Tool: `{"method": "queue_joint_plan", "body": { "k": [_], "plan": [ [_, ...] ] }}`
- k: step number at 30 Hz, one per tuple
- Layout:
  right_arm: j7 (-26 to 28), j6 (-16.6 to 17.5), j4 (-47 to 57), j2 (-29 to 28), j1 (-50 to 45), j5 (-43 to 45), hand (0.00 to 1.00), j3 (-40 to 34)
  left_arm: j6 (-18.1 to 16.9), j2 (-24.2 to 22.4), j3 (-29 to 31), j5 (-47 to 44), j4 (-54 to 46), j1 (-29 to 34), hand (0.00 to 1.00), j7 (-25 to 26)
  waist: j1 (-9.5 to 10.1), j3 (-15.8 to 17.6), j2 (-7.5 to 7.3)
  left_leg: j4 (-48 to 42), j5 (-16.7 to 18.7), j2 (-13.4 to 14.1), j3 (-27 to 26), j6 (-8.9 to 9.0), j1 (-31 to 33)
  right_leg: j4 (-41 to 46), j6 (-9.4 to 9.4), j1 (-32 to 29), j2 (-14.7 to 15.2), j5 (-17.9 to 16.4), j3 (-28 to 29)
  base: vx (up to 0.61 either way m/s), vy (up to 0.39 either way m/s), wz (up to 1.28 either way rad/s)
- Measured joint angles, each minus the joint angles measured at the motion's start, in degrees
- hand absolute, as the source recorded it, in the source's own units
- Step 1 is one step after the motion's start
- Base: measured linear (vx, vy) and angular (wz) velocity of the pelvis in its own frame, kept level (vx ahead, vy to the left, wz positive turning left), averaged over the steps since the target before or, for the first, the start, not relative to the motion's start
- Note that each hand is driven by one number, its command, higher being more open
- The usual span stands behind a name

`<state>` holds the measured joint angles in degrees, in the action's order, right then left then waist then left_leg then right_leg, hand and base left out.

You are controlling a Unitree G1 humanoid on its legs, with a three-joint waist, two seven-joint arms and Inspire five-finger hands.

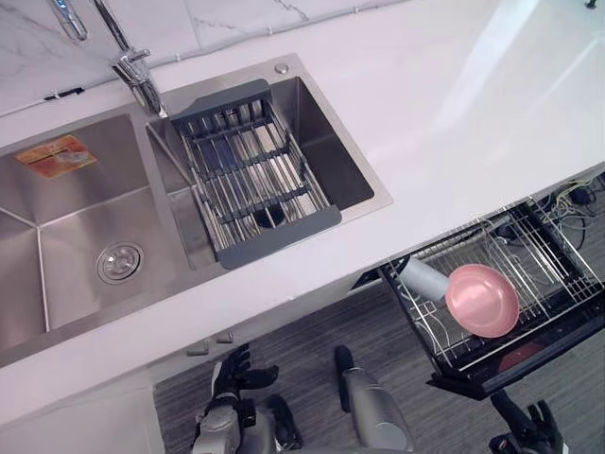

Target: Walk over to the sink, pick up the cup, carry it to the dishwasher, place the cup inside the dishwasher, then close the dishwasher door

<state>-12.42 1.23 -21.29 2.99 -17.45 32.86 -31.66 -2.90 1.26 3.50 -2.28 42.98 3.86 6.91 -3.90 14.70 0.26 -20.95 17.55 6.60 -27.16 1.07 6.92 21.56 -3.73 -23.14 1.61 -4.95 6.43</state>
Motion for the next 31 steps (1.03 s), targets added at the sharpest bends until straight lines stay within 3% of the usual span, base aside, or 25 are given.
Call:
{"method": "queue_joint_plan", "body": {
  "k": [5,9,11,13,17,21,26,31],
  "plan": [
    [-0.10,0.08,4.39,3.60,1.73,4.14,0.90,7.59,-1.11,0.37,-0.66,-0.07,-1.44,-0.27,0.90,-0.40,1.48,0.64,1.19,0.45,-0.56,-0.19,0.78,-0.17,0.89,-0.25,0.06,-0.40,0.85,0.53,-1.66,-0.01,-0.003,0.09],
    [0.01,0.35,7.54,4.84,8.02,7.21,0.90,15.50,-1.35,0.57,-0.65,-0.07,-2.12,-0.27,0.90,-0.83,2.61,0.54,1.85,3.49,-3.37,-1.30,4.30,-0.12,1.21,-1.79,0.41,0.71,2.42,1.20,-5.07,-0.02,-0.042,0.46],
    [-0.13,0.48,7.48,5.58,11.76,8.34,0.90,15.78,-1.37,0.44,-0.67,-0.08,-2.03,-0.11,0.90,-0.92,3.60,0.46,2.70,4.76,-4.56,-1.40,5.92,0.12,0.86,-3.29,0.67,2.02,2.64,1.84,-6.47,-0.01,-0.052,0.43],
    [0.29,0.98,6.92,9.10,14.80,7.55,0.90,18.73,-1.41,0.69,-0.62,-0.09,-1.78,0.20,0.90,-0.89,4.07,0.31,3.33,6.40,-6.04,-1.64,7.55,0.38,0.31,-4.69,1.05,3.29,2.89,2.52,-8.12,-0.01,-0.055,0.43],
    [4.30,1.24,-5.75,18.92,21.04,-2.63,0.90,25.64,-1.94,2.69,-0.70,-0.09,1.68,0.00,0.90,-0.88,3.71,0.04,3.78,10.37,-9.73,-1.98,12.63,1.40,-0.87,-8.82,1.94,7.06,3.15,4.21,-12.70,-0.05,-0.080,0.54],
    [5.75,0.09,-12.93,22.33,23.63,-13.81,0.90,27.18,-1.92,3.69,-0.69,-0.04,2.79,1.15,0.90,-0.83,2.98,-0.39,4.45,12.71,-12.77,-2.44,17.13,1.46,-1.13,-13.29,2.66,10.73,3.28,6.28,-16.98,-0.09,-0.061,0.53],
    [9.72,-0.17,-13.31,22.83,19.43,-23.78,0.90,26.99,-1.77,5.05,-0.29,0.23,4.35,2.68,0.90,-0.87,3.06,-2.27,4.66,14.70,-14.05,-2.87,23.04,1.74,-1.34,-17.92,2.79,14.68,3.24,6.82,-21.71,-0.10,-0.036,0.50],
    [10.80,0.06,-14.97,18.41,14.67,-32.92,0.90,25.03,-0.92,5.33,0.66,2.12,6.50,5.55,0.90,-1.11,3.22,-5.52,4.34,16.09,-14.30,-3.28,27.68,1.94,-2.08,-20.75,2.80,17.79,2.62,6.82,-24.22,0.03,-0.016,0.31]
  ]
}}
